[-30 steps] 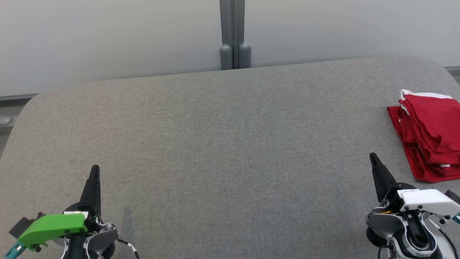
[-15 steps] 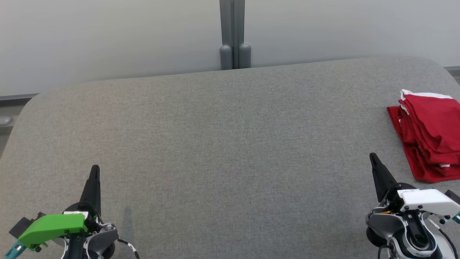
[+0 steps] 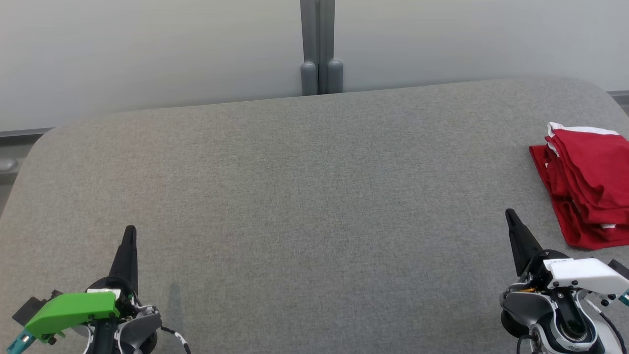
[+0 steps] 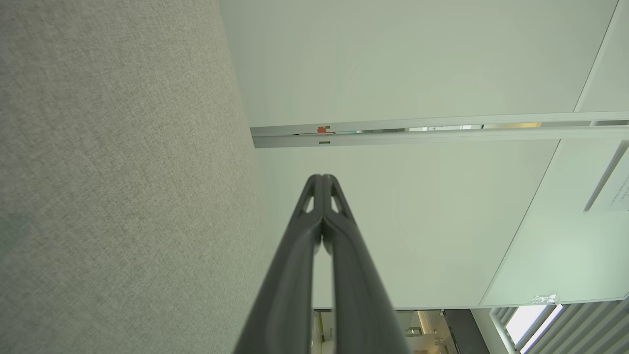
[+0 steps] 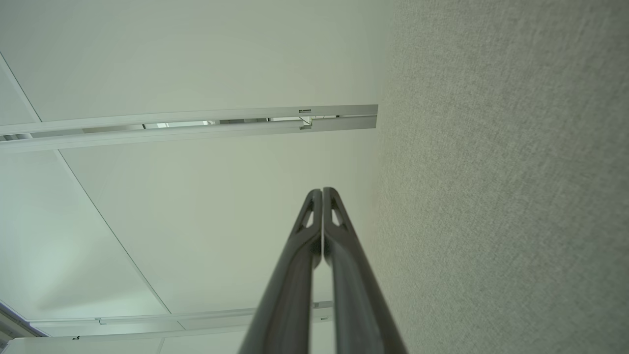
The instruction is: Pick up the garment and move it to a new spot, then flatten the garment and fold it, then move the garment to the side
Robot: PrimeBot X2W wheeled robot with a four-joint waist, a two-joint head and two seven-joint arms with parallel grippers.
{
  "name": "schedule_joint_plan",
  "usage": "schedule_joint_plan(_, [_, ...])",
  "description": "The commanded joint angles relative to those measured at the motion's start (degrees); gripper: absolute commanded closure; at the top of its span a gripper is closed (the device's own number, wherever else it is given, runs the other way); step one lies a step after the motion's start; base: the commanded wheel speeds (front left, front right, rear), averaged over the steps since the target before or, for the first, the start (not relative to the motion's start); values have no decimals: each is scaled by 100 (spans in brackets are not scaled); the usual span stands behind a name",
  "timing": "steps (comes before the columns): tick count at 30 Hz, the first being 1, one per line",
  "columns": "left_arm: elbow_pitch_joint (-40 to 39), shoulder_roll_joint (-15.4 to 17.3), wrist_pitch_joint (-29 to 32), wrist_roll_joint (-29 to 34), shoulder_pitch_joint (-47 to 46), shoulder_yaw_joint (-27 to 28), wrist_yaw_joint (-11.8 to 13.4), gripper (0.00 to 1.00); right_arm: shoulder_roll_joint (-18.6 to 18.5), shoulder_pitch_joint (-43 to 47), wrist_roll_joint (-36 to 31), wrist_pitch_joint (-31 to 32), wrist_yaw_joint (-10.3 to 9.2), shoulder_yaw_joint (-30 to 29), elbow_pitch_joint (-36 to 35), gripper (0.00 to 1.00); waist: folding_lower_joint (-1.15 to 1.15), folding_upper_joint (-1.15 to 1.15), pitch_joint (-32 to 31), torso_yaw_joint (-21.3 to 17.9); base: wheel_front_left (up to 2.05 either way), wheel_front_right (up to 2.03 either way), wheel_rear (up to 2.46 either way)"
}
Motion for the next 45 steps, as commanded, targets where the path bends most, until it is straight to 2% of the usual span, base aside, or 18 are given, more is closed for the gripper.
schedule_joint_plan(1, [-7, 4, 19, -18, -61, 13, -18, 100, -4, -35, 39, 18, 0, -9, 11, 100, 0, 0, 0, 0, 0, 0, 0])
schedule_joint_plan(45, [-8, 5, 18, -19, -61, 12, -19, 100, -4, -35, 40, 16, 0, -7, 10, 100, 0, 0, 0, 0, 0, 0, 0])
